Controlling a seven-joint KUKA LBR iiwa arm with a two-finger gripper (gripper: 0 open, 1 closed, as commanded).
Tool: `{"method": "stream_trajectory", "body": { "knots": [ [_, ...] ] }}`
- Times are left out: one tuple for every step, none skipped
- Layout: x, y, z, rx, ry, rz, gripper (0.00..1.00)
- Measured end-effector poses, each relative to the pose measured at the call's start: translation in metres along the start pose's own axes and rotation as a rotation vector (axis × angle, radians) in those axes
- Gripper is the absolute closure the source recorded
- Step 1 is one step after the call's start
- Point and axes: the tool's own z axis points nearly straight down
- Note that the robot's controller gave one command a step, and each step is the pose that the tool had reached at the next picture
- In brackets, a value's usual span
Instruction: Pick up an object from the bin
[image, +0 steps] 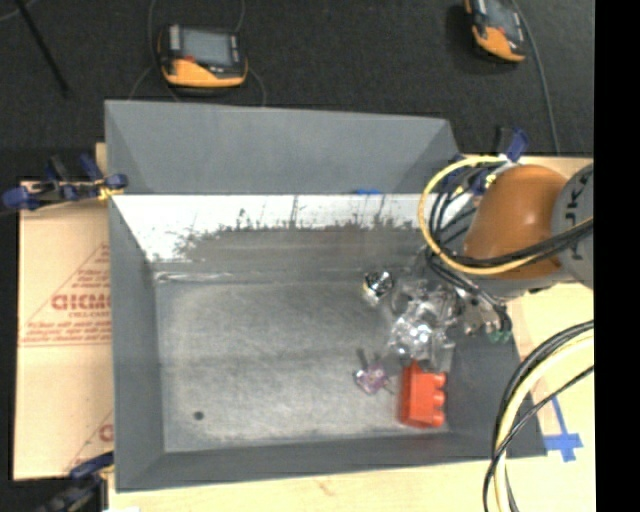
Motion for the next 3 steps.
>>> {"method": "stream_trajectory", "body": {
  "knots": [
    [0.0014, 0.0006, 0.0003, 0.0, 0.002, 0.011, 0.0],
    [0.0009, -0.0005, 0.0017, 0.0, -0.001, -0.082, 0.0],
    [0.0011, 0.0002, 0.001, 0.0, 0.001, -0.101, 0.0]
  ]
}}
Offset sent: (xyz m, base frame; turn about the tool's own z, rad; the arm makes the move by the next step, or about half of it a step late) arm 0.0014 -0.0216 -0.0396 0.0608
